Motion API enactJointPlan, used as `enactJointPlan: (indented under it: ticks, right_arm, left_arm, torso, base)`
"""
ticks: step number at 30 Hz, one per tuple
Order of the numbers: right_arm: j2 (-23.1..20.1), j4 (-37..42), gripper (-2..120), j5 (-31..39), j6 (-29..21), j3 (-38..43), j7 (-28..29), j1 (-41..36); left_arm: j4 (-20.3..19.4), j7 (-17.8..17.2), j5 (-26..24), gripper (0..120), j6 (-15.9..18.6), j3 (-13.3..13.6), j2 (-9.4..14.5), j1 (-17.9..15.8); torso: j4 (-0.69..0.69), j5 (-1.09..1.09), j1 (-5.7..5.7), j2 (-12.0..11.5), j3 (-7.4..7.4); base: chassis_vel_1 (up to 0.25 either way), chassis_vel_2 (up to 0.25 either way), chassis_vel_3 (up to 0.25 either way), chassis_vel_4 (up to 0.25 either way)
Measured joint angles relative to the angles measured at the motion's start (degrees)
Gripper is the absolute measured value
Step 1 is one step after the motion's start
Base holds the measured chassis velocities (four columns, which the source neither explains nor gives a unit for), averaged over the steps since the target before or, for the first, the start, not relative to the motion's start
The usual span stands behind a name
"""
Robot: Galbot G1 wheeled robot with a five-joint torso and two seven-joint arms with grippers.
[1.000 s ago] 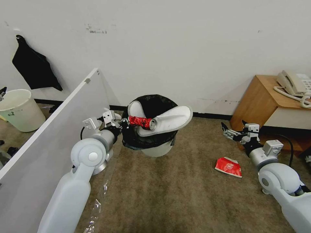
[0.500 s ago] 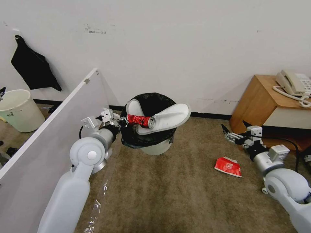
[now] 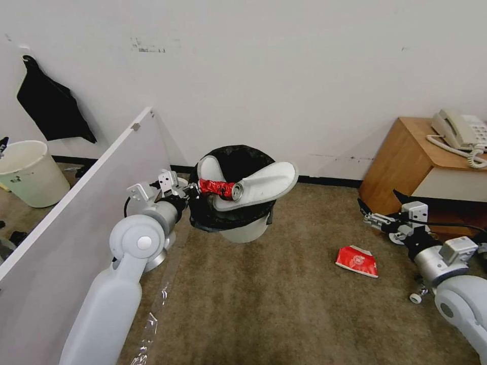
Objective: Pick up the trash bin, then pick up the garbage from the floor and place it into the trash bin.
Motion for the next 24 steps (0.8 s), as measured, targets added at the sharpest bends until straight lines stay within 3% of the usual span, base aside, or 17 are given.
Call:
enactJointPlan:
  ticks: [24]
  right_arm:
    - [-0.3,-0.5,100,0.2,0.7,1.2,-0.2,-0.5]
  left_arm:
    - [-0.3,-0.4,-0.2,4,0.1,-0.3,0.2,0.3]
  torso:
    - [-0.01,0.00,0.00,0.0,0.01]
  base:
    - [-0.009,-0.009,-0.007,-0.009]
